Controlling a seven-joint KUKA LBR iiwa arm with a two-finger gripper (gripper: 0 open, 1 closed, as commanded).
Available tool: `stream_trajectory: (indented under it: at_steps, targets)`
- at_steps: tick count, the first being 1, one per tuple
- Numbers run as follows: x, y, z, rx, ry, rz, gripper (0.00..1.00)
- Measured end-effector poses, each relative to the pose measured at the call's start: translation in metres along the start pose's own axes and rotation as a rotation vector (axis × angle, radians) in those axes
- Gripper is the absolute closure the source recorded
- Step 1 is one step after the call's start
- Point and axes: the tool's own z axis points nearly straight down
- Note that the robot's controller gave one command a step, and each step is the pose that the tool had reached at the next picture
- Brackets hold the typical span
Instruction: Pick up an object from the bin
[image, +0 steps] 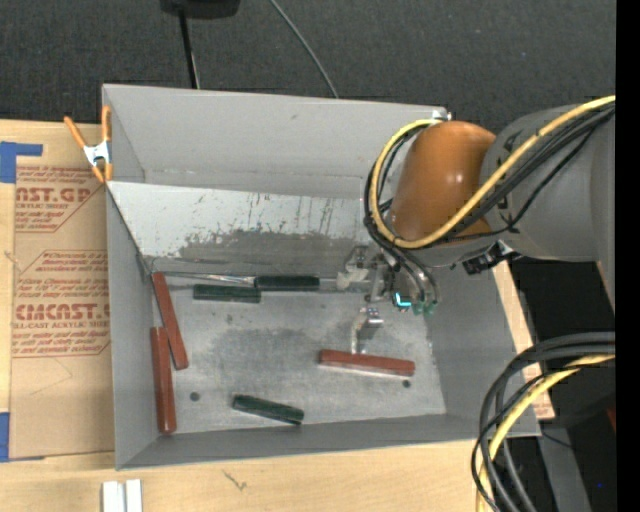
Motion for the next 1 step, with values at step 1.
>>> stream_trajectory:
  at_steps: [1]
  targets:
    - [-0.002,0.0,-0.0044,0.0,-0.008,0.0,0.0]
